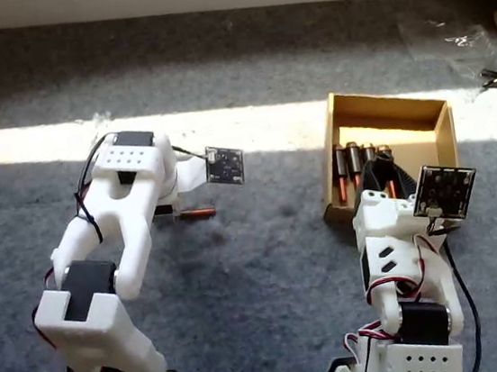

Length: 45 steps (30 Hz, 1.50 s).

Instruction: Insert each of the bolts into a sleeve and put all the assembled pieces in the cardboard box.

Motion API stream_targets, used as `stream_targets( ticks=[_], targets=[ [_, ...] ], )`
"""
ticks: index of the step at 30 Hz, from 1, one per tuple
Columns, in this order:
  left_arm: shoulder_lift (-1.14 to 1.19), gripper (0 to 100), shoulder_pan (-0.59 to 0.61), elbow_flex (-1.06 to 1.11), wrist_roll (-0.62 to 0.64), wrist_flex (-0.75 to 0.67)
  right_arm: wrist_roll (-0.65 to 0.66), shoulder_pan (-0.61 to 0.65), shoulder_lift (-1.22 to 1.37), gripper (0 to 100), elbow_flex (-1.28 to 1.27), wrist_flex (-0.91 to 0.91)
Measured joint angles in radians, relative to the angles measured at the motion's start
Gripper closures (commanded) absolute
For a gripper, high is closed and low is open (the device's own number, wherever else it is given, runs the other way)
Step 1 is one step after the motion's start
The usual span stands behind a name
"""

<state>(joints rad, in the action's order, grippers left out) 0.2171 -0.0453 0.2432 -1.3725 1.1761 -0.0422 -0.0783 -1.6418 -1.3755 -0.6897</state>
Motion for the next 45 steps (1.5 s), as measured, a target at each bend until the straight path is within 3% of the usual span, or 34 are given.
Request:
stream_targets(
  ticks=[7,11,14,20,25,32,39,45],
  targets=[
    [0.000,91,0.000,-0.146,0.015,0.008,0.000,0.000,0.000,99.5,0.000,0.000],
    [0.000,91,0.000,-0.239,0.109,0.008,0.000,0.000,0.000,99.5,0.000,0.000],
    [0.000,91,0.000,-0.288,0.319,0.011,0.000,0.000,0.000,99.5,0.000,0.000],
    [0.000,91,0.000,-0.362,0.937,0.021,0.000,0.000,0.000,99.5,0.000,0.000],
    [0.000,91,0.000,-0.468,1.346,0.204,0.000,0.000,0.000,99.5,0.000,0.000],
    [0.000,91,0.000,-0.658,1.626,0.519,0.000,0.000,0.000,99.5,0.000,0.000],
    [0.000,91,-0.003,-0.500,2.030,0.540,0.000,0.000,0.000,99.5,0.000,0.000],
    [0.000,91,-0.012,-0.405,2.188,0.463,0.000,0.000,0.000,99.5,0.000,0.000]
  ],
)
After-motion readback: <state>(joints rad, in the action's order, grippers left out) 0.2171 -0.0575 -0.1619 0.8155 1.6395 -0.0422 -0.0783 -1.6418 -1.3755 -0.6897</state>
